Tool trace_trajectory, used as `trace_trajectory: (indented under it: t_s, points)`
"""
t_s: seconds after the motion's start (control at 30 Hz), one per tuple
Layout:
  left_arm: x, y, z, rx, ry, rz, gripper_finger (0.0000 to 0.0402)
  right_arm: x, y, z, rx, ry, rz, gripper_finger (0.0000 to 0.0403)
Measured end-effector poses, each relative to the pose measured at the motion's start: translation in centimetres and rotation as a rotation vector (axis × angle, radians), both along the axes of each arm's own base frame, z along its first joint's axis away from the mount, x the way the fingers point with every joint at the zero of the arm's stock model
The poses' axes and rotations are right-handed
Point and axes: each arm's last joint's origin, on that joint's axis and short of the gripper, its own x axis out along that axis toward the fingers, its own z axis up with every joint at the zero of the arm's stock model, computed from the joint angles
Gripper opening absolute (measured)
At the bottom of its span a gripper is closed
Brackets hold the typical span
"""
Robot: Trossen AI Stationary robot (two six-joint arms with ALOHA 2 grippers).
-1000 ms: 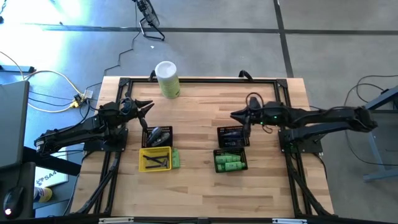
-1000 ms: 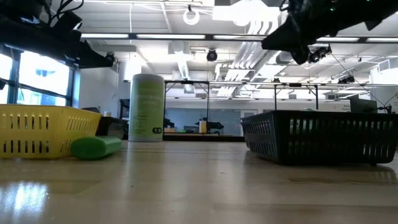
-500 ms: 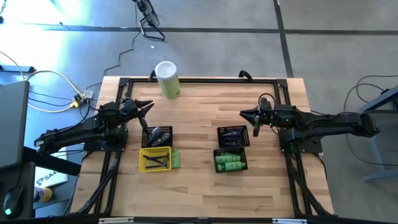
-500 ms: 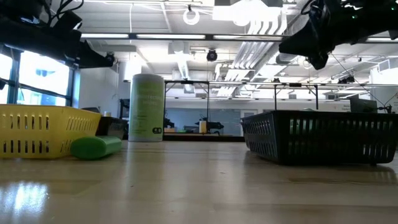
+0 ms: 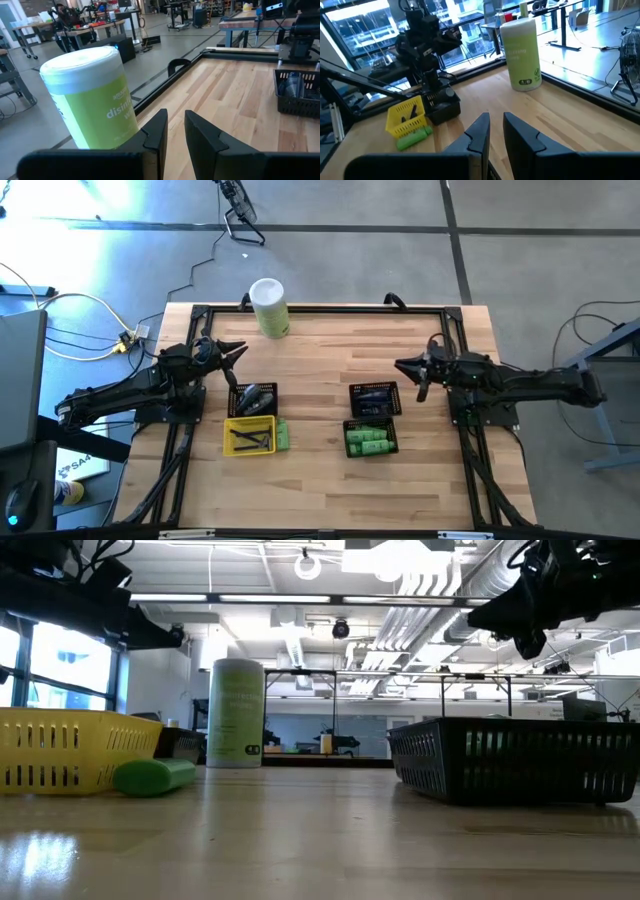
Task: Pick & Place Travel size toiletries
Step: Adjust the bins
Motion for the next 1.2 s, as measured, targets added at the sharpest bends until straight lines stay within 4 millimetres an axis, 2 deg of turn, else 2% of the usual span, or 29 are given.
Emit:
trace_trajectory:
  t_s: [0.2,0.5,0.77,1.2]
  points:
    - [0.0,0.0,0.0,0.000,0.000,0.000,0.0063,-0.6,-0.1,-0.7,0.027,0.001,-0.040,0.0046]
    - [0.0,0.0,0.0,-0.001,0.000,-0.008,0.0063,-0.9,-0.1,-1.6,0.020,0.092,-0.058,0.0046]
    - [0.2,-0.4,0.1,-0.010,-0.012,-0.153,0.0063,-0.8,-0.1,-1.5,0.015,0.088,-0.053,0.0046]
    - [0.7,-0.7,-0.2,-0.274,-0.115,-0.251,0.0063,-0.8,-0.1,-1.5,0.012,0.082,-0.061,0.0046]
